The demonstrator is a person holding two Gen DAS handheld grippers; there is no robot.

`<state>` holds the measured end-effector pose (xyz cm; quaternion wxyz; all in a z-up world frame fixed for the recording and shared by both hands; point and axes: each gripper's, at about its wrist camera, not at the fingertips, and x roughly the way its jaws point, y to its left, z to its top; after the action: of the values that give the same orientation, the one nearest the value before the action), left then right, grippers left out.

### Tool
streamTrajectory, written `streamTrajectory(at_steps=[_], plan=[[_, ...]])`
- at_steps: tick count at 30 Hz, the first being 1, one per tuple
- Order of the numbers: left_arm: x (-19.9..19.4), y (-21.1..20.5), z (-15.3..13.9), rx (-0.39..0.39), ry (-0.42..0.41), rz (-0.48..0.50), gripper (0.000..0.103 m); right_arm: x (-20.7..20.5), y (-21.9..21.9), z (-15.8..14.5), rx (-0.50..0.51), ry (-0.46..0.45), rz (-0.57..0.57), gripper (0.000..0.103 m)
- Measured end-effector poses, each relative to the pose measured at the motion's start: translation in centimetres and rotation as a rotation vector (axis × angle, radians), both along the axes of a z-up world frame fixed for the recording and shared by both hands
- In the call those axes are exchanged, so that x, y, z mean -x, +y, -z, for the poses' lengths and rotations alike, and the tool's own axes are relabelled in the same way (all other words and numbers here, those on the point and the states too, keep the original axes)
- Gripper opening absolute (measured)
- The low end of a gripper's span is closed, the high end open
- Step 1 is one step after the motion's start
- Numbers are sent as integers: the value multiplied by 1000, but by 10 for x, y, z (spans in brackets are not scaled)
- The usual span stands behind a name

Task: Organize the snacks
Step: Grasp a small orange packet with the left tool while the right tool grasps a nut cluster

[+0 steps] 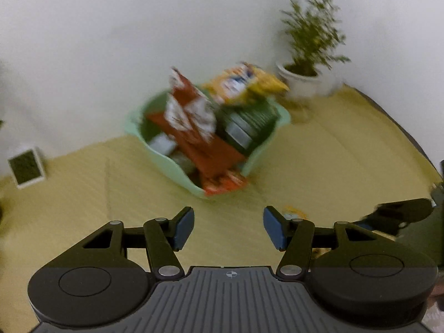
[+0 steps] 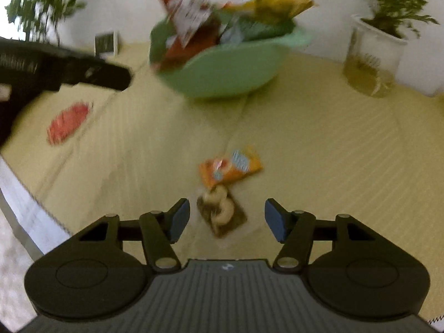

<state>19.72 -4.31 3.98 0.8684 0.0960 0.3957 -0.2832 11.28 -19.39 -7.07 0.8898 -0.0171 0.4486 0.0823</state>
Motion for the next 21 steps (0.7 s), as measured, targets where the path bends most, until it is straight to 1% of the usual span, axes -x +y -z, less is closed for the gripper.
streamTrajectory(at_steps=[1,2,5,6,9,11,12,14,16,17,18,19,20,21], plan=[[0,-6,5,-1,12,10,103,1,2,4,17,7,-7,44],[-1,-11,9,-4,25,19,103,-1,3,8,32,17,-9,39],[-4,-32,22,-11,46,48,103,8,1,9,42,-4,-11,30],[-6,-40,26,-14,53,59,103,13,-1,7,47,-9,-7,25],[-10,-64,43,-36,82,86,103,27,-17,3,36,-9,35,22],[-12,-79,56,-59,96,104,103,35,-28,0,33,-8,71,8],[-13,-85,62,-71,103,112,103,39,-35,-2,29,-8,90,4],[-13,-93,76,-97,128,120,103,44,-46,-6,27,-9,120,4],[-14,-98,87,-119,146,125,103,46,-52,-7,32,-6,140,8],[-12,-98,88,-115,125,126,103,47,-54,-7,32,-12,148,13],[-10,-98,87,-118,116,130,103,47,-55,-7,22,-12,149,31],[-9,-97,87,-113,112,138,93,45,-56,-6,14,-13,146,51],[-10,-97,86,-107,120,143,88,44,-53,-6,15,-23,134,58],[-12,-95,85,-104,129,140,87,42,-48,-5,30,-36,117,67]])
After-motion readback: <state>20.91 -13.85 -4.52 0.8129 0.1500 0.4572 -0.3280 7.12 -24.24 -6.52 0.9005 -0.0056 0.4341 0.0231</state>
